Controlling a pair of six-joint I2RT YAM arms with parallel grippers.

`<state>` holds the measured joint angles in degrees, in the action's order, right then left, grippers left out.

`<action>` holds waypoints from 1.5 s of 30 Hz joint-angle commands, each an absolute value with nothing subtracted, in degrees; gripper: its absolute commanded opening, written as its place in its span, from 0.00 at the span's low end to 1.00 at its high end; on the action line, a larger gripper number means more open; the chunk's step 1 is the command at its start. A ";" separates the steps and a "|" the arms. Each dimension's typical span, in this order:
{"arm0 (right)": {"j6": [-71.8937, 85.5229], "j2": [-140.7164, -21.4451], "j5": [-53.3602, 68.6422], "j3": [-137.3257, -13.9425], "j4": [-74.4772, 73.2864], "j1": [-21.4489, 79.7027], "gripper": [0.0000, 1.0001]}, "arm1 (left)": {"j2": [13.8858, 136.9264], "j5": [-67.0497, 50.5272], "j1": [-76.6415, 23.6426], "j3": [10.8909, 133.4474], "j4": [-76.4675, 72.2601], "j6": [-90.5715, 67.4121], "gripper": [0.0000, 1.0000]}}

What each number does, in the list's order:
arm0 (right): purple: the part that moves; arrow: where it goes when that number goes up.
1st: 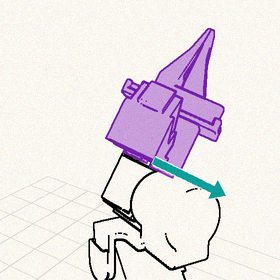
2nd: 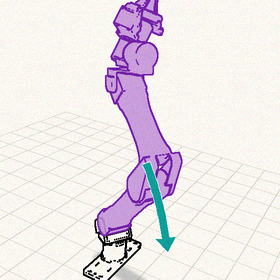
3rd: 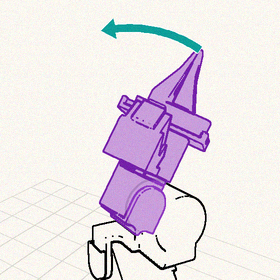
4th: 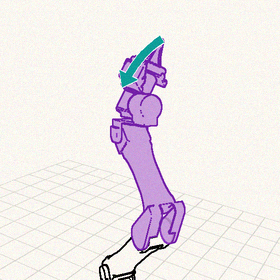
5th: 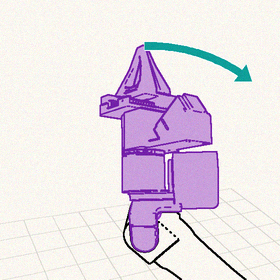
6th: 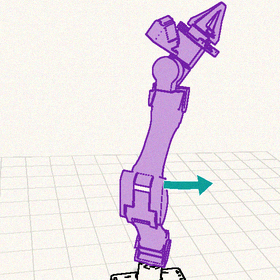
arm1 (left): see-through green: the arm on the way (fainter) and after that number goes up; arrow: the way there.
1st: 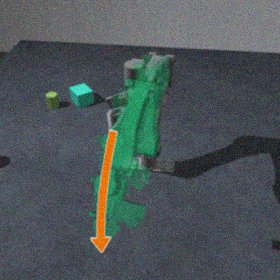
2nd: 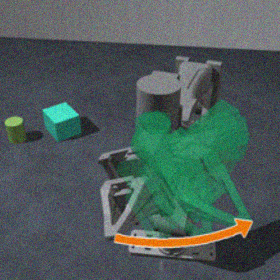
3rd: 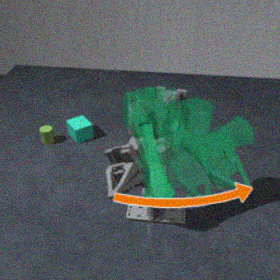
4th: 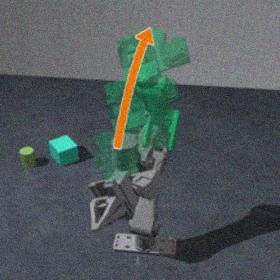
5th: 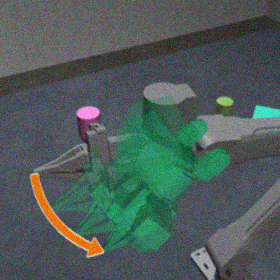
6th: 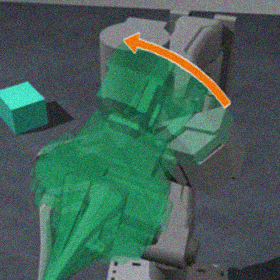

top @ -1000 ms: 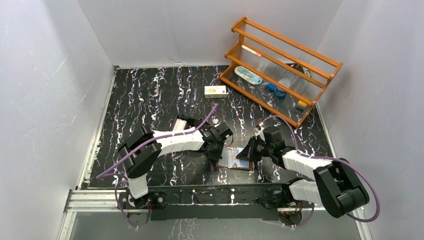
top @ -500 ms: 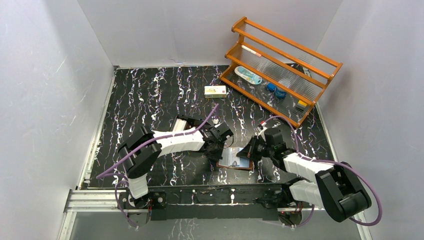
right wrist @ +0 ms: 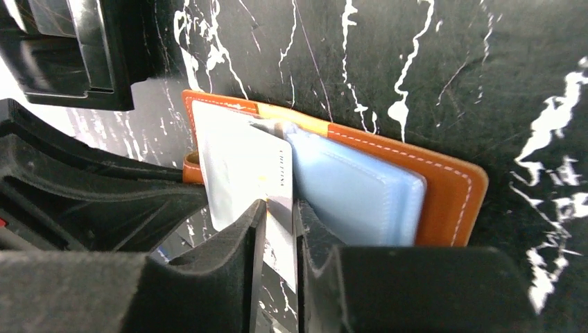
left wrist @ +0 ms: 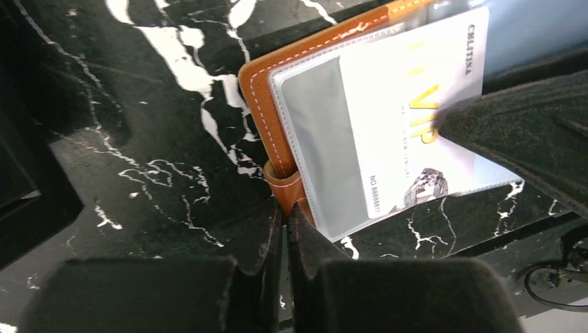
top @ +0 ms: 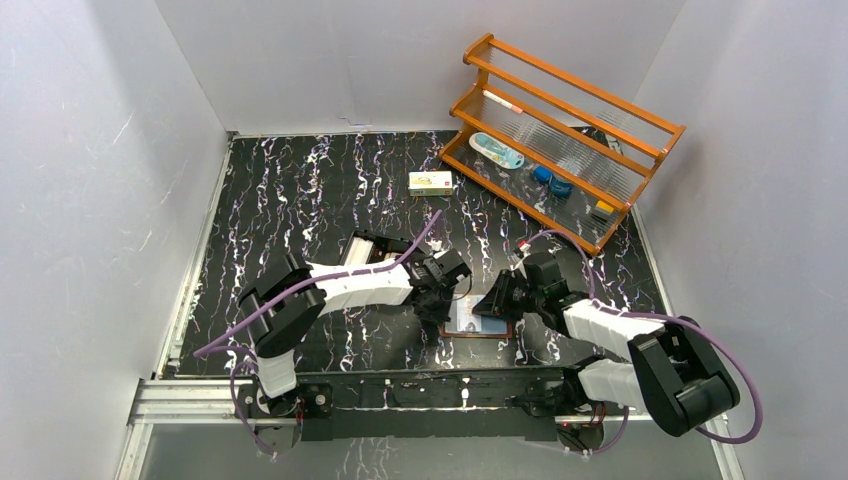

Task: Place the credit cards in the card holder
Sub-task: Insert the credit card into the card holder.

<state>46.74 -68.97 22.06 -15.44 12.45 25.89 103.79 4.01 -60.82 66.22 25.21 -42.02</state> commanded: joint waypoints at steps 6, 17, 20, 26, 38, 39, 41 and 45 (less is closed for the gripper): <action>41.37 -66.07 11.79 -23.63 -8.35 26.28 0.38 | 104.37 3.15 -61.89 67.86 23.98 -42.75 0.00; 44.50 -68.93 15.68 -23.74 -0.02 30.42 0.37 | 105.04 3.34 -61.88 68.23 23.82 -42.55 0.00; 43.96 -70.78 15.15 -25.37 0.15 32.91 0.36 | 105.44 3.32 -61.88 68.77 23.82 -42.28 0.00; 43.04 -70.93 15.22 -24.89 2.98 35.17 0.34 | 105.68 3.65 -61.92 69.39 23.92 -41.51 0.00; 37.79 -72.74 17.96 -24.53 8.76 35.67 0.46 | 105.78 5.34 -61.87 70.75 25.23 -40.74 0.00; 37.44 -72.63 18.09 -24.52 8.75 35.67 0.46 | 105.76 5.69 -61.87 70.95 25.70 -40.70 0.00; 37.30 -71.67 17.01 -24.84 7.41 35.60 0.48 | 105.50 6.89 -61.87 71.29 26.66 -40.54 0.00; 37.96 -66.54 12.21 -25.49 2.39 35.61 0.56 | 104.42 9.82 -61.72 71.70 28.72 -40.53 0.00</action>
<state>38.70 -71.24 15.11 -24.23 4.43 35.14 105.58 5.82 -61.63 69.21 27.11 -40.95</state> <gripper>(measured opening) 0.538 0.020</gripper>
